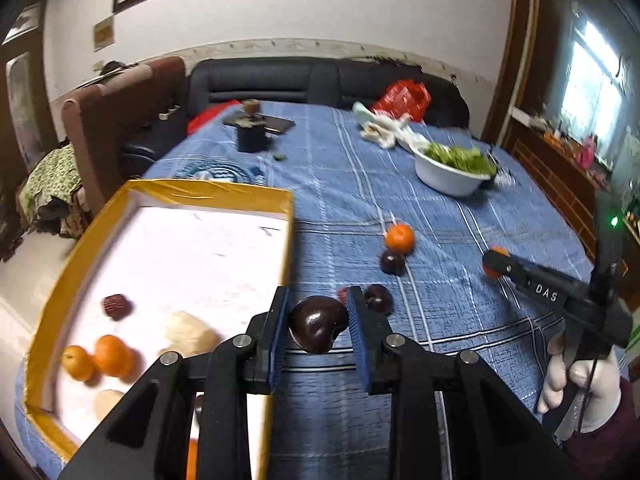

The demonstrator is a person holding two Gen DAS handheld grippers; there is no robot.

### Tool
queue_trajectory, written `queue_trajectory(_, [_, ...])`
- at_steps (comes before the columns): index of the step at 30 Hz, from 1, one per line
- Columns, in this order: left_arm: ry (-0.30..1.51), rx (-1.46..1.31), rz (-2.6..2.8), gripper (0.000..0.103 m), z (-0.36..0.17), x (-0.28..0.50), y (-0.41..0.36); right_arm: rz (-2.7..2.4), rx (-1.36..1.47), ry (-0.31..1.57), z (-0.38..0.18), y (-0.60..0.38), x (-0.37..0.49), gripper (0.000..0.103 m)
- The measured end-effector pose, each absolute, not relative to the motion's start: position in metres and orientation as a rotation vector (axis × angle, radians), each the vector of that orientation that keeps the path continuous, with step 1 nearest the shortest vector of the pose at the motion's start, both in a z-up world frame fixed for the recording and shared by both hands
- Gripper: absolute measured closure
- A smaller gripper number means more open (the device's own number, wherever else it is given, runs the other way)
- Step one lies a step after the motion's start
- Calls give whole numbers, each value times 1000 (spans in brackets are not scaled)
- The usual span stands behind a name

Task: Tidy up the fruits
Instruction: 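Carry the orange and dark plum over the tray and open both tools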

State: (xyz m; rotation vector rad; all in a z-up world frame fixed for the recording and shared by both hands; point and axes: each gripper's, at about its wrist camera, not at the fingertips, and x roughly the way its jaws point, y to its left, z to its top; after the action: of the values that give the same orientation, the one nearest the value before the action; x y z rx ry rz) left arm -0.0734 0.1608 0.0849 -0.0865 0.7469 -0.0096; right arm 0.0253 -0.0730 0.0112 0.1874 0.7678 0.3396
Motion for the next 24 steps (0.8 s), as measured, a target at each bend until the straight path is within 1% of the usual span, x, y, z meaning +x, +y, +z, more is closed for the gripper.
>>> queue_trajectory(6, [712, -173, 48, 75, 93, -97, 213, 321, 125, 782, 4, -56, 20, 65])
queue_trajectory(8, [709, -199, 71, 75, 94, -102, 231, 311, 90, 763, 11, -46, 13, 65])
queue_trajectory(12, [705, -241, 122, 75, 92, -117, 266, 384, 106, 758, 24, -23, -5, 64])
queue_trajectory(24, [731, -355, 198, 75, 66, -138, 333, 668, -13, 812, 45, 116, -37, 64])
